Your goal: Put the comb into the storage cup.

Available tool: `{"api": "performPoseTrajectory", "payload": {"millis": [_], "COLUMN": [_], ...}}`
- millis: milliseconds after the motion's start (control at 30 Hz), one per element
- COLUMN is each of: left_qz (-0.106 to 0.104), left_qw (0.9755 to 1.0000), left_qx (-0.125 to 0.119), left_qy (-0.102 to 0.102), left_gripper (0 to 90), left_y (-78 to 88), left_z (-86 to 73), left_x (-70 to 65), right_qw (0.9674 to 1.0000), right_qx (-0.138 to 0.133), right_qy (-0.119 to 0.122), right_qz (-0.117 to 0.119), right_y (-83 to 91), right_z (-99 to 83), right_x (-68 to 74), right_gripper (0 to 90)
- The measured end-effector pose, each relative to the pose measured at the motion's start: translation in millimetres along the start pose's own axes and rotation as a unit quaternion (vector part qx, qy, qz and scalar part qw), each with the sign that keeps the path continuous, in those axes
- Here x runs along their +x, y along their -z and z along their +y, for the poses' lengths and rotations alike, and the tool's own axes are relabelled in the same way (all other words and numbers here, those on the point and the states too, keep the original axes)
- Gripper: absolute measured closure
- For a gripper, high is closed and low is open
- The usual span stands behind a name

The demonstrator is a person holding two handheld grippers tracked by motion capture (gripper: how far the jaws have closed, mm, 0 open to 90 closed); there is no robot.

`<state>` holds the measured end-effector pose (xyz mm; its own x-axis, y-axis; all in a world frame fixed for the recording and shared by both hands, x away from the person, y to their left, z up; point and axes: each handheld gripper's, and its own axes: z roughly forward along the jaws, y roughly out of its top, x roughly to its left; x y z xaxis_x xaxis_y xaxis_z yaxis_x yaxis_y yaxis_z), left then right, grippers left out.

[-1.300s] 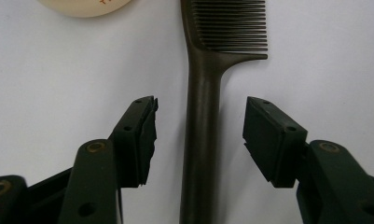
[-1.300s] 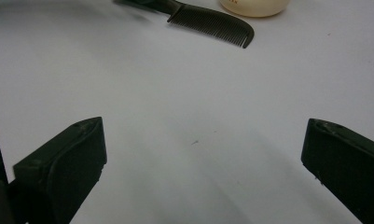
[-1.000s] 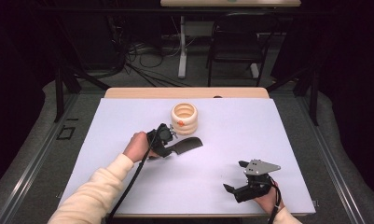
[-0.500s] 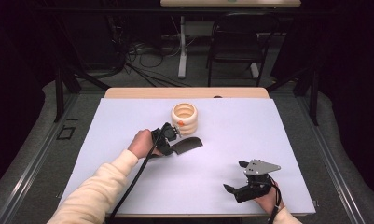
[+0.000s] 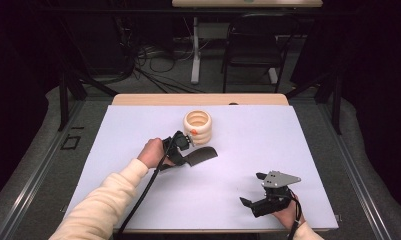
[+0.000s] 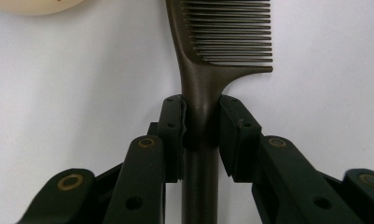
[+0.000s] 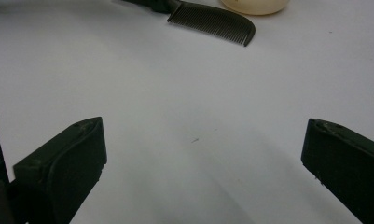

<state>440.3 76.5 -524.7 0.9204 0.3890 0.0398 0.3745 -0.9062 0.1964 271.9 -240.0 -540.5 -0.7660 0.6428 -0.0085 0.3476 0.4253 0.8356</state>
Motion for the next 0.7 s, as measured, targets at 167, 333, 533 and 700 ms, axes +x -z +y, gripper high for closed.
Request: {"api": "performPoseTrajectory", "payload": {"millis": [167,333,533,700], "left_qz": [0.002,-0.002,-0.005,-0.01], "left_qw": [0.9999,0.9997,0.9992,0.9988], "left_qx": [-0.01,-0.025,-0.04,-0.047], "left_qy": [0.0,-0.003,-0.001,0.002], "left_gripper": [72.0,72.1,72.2,72.2], "left_y": [2.3,10.1,14.1,17.2], "left_z": [-0.4,-3.7,-12.3,-17.1], "left_x": [-2.5,-6.6,-10.5,-11.3], "right_qw": [1.0,1.0,1.0,1.0], "right_qx": [-0.001,0.001,-0.001,0.0], "right_qy": [0.0,-0.001,0.0,0.001], "right_qz": [-0.002,-0.002,-0.003,-0.003], "right_y": [0.1,-0.2,0.1,-0.1], "right_z": [0.0,-0.1,0.0,0.2], "right_x": [0.9,0.5,0.7,0.5], "right_gripper": [0.0,0.0,0.0,0.0]}}
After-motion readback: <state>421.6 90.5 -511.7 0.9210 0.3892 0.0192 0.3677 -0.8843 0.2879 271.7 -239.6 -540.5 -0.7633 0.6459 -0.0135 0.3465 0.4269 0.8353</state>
